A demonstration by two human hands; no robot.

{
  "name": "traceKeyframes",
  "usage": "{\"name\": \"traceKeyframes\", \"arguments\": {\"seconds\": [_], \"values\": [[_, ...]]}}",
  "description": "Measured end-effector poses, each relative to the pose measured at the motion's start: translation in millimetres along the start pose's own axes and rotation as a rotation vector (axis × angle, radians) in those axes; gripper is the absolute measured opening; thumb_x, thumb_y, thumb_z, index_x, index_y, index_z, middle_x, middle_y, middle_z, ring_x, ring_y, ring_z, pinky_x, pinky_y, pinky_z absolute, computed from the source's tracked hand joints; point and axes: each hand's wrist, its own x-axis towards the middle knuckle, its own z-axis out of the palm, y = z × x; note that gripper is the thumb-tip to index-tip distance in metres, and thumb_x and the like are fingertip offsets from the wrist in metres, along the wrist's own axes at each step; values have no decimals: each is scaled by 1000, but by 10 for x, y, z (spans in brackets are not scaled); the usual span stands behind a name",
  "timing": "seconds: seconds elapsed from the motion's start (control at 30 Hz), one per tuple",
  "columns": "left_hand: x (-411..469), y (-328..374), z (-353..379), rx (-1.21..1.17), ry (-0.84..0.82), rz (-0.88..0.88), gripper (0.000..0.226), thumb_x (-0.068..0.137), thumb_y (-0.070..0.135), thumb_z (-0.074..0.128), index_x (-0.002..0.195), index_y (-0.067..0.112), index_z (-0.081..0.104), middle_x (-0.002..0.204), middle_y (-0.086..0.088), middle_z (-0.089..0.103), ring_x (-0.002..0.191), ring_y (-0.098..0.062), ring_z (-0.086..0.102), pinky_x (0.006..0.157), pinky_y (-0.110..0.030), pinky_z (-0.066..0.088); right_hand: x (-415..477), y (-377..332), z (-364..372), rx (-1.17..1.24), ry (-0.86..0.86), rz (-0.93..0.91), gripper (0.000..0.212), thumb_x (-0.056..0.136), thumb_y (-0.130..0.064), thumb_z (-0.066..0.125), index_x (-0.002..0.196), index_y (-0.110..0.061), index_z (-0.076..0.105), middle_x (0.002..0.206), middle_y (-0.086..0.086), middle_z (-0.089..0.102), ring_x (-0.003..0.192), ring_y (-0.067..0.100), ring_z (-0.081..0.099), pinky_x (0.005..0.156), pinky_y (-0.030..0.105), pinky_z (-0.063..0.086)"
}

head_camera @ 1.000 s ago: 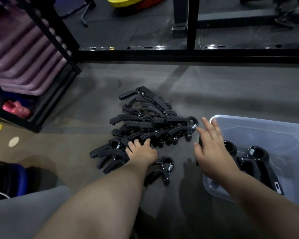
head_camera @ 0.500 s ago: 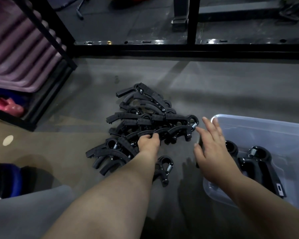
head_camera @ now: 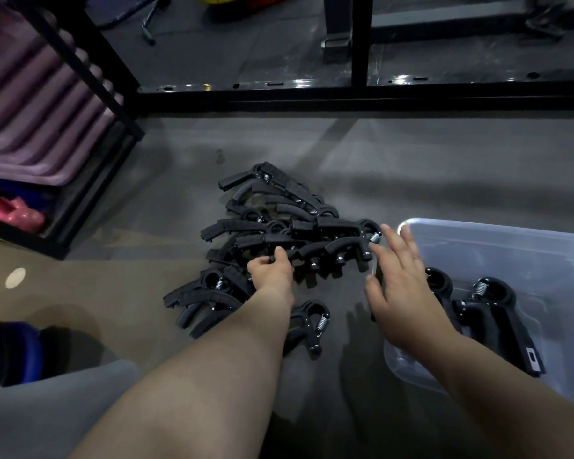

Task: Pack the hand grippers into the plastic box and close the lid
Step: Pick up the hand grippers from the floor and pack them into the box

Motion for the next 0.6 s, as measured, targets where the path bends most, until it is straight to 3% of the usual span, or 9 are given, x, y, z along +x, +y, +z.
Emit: {"name": "traceKeyframes", "arguments": {"seconds": [0.07, 0.13, 0.27, 0.33, 0.47, 0.6], "values": [[-94, -29, -14, 78, -19, 72, 28, 88, 40, 62, 97, 15, 52, 72, -10, 68, 58, -23, 63, 59, -28, 51, 6, -4, 2, -2, 3, 3, 47, 96, -19, 46, 143, -15, 42, 163, -11, 5, 147, 1, -18, 111, 20, 1], [-182, -31, -4, 217, 6, 205, 27, 89, 38, 60, 93, 12, 57, 73, -3, 65, 68, -24, 65, 70, -31, 54, 7, -1, 4, -3, 3, 6, 47, 96, -19, 45, 143, -15, 42, 164, -11, 5, 147, 1, -18, 112, 21, 1], [-485, 140, -82, 371, 39, 411, 24, 93, 42, 55, 94, 18, 55, 76, 11, 57, 66, -6, 53, 71, -26, 40, 6, 12, 10, -15, 2, 7, 48, 97, -20, 44, 144, -15, 41, 163, -11, 4, 147, 2, -18, 115, 25, 4], [-589, 239, -184, 422, 84, 519, 20, 94, 46, 50, 94, 25, 51, 79, 11, 59, 69, -8, 55, 68, -28, 40, 7, 21, 10, -27, -8, 23, 48, 96, -22, 43, 144, -16, 40, 163, -12, 3, 147, 2, -19, 118, 34, 12], [-690, 452, -446, 461, 147, 737, 16, 95, 49, 39, 93, 35, 45, 89, 9, 61, 81, -17, 61, 72, -36, 48, 16, 35, 1, -70, -40, 39, 52, 95, -24, 42, 146, -15, 37, 163, -9, 2, 148, 6, -20, 118, 43, 21], [-976, 739, -583, 368, 103, 784, 14, 101, 38, 39, 97, 26, 45, 85, 11, 55, 73, -5, 53, 70, -28, 37, 37, 33, -24, -66, -79, 35, 60, 92, -28, 47, 149, -14, 33, 164, -5, 2, 149, 9, -18, 121, 40, 15]]}}
